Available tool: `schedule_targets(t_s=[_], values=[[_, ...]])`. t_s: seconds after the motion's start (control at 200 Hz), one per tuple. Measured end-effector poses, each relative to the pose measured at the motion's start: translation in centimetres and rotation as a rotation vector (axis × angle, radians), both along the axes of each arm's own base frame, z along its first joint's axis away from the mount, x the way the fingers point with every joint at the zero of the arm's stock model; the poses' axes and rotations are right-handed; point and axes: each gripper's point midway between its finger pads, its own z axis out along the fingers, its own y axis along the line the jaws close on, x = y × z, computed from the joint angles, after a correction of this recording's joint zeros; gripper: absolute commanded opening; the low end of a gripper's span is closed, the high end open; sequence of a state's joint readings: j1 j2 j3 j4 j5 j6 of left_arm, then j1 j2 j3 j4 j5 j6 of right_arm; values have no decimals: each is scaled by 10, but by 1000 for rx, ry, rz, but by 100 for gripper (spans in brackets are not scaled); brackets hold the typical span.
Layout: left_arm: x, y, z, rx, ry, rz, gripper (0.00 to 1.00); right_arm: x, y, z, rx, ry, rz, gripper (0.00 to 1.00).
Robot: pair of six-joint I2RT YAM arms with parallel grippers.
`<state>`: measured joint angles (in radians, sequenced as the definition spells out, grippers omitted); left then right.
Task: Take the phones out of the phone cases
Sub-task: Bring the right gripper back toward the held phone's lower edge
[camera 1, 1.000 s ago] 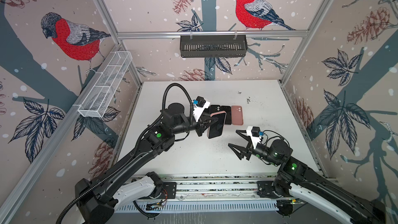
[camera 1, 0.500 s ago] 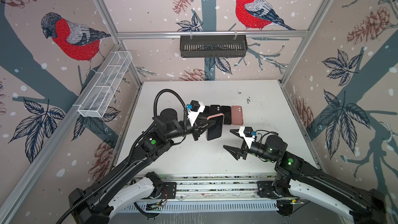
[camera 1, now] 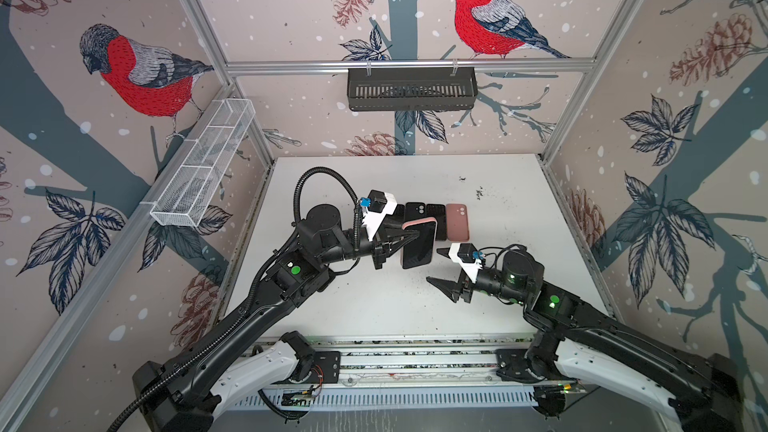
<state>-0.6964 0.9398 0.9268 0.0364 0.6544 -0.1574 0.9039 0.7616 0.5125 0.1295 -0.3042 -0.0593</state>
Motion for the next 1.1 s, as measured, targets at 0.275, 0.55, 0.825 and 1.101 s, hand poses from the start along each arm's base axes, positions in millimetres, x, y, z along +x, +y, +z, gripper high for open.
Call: schedule_targets(t_s=[0.275,0.55,0.825,1.101], values=[[-1,0,0,2,3,-9,0,-1,2,4,-25,-27,39,60],[-4,-1,-1,3,6,-26,0,-3,3,0,-38,-26,74,60],[-5,-1,-10,21,27,-29,0,-8,7,2,-25,-25,111,59],[-5,-1,-13,25,33,-30,0,-10,9,9,0,-40,131,51]])
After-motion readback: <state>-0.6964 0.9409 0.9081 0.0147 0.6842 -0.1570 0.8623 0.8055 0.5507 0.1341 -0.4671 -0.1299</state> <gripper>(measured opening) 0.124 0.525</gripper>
